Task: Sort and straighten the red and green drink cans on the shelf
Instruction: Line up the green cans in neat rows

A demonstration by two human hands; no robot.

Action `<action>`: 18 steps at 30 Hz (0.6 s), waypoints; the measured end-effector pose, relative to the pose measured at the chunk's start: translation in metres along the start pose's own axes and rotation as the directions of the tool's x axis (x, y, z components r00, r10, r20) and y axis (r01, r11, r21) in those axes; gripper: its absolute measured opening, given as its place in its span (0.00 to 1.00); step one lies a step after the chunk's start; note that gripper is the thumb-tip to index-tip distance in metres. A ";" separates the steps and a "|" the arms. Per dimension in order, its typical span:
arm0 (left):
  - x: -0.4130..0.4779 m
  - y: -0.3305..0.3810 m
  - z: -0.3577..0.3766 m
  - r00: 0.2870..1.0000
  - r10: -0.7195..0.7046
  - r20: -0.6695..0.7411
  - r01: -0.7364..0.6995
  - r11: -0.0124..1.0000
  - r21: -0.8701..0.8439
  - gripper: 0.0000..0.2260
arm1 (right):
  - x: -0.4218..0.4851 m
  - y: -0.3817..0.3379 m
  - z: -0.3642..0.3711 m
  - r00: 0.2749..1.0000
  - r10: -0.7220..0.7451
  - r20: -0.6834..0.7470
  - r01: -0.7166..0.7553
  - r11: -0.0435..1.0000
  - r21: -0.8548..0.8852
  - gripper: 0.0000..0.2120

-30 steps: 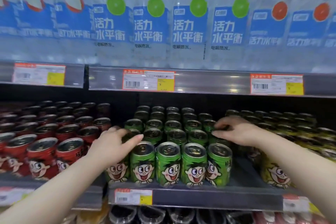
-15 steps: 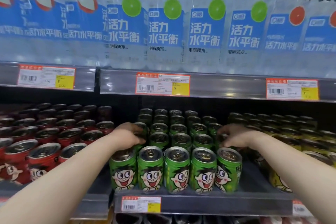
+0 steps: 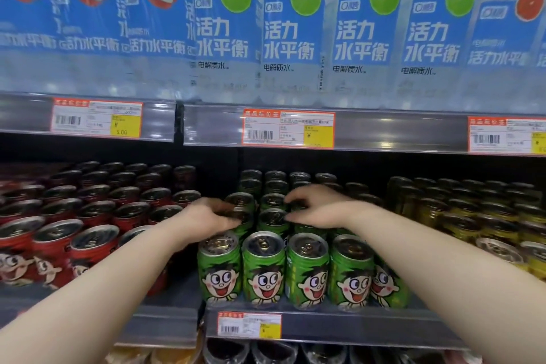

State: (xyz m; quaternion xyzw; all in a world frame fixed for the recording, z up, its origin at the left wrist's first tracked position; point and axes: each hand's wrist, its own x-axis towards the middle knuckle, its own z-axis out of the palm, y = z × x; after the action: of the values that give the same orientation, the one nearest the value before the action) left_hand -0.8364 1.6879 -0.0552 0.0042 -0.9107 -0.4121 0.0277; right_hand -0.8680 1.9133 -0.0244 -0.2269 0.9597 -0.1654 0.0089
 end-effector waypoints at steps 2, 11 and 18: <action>-0.003 -0.001 0.002 0.999 0.007 0.038 -0.005 0.999 -0.048 0.16 | 0.011 -0.013 0.014 0.999 -0.032 0.033 0.034 0.998 -0.062 0.26; -0.015 -0.017 0.013 0.978 -0.207 -0.031 0.149 0.790 -0.594 0.27 | -0.004 0.005 0.005 0.996 -0.004 -0.089 0.007 0.999 0.039 0.18; -0.024 -0.029 0.036 0.960 -0.272 0.071 0.211 0.534 -0.819 0.17 | -0.072 0.079 -0.016 0.960 0.271 -0.067 -0.259 0.954 0.150 0.22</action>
State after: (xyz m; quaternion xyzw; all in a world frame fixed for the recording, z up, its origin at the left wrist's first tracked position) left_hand -0.8150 1.6970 -0.1017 0.1300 -0.6049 -0.7857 -0.0010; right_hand -0.8387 2.0163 -0.0392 -0.0874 0.9670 -0.2391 0.0053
